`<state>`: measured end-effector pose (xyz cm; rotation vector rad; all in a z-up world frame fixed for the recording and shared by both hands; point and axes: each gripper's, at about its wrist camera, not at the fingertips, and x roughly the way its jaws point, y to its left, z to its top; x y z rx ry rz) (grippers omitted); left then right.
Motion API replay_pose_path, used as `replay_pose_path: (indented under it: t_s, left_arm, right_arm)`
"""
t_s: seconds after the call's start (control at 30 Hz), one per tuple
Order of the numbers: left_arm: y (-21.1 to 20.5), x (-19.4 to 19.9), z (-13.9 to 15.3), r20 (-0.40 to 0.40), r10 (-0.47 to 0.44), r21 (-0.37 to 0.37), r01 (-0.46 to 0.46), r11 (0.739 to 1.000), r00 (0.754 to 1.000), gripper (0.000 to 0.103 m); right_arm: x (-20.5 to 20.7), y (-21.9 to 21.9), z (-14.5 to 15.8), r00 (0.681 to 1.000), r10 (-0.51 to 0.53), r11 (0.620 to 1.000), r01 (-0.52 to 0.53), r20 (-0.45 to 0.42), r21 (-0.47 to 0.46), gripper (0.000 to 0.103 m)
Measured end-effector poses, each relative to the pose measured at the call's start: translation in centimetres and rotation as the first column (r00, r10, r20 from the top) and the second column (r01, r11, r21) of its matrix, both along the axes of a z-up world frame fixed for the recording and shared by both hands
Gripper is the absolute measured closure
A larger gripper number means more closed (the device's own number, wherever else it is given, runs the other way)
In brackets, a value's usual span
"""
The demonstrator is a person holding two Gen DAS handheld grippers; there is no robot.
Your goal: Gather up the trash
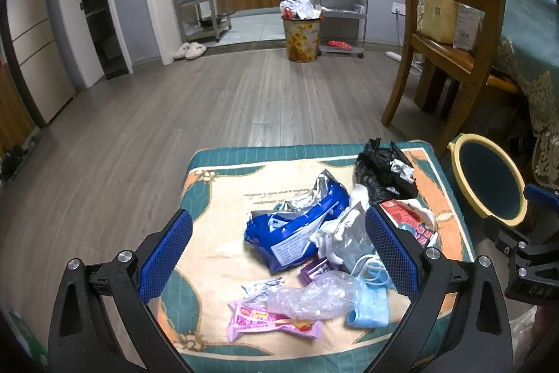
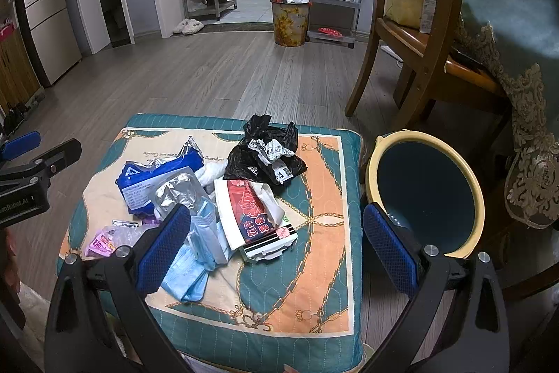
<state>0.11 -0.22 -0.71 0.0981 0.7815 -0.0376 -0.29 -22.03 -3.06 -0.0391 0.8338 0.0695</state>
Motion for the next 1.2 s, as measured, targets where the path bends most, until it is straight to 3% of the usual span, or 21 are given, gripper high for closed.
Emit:
replay_pose_path:
  t_s: [1.2]
  left_arm:
    - [0.2,-0.1,0.0,-0.005,0.003,-0.004,-0.003,1.000,1.000,0.005]
  right_arm:
    - [0.5,-0.5,-1.1,0.999,-0.026,0.999,0.028,-0.047,0.027,0.006]
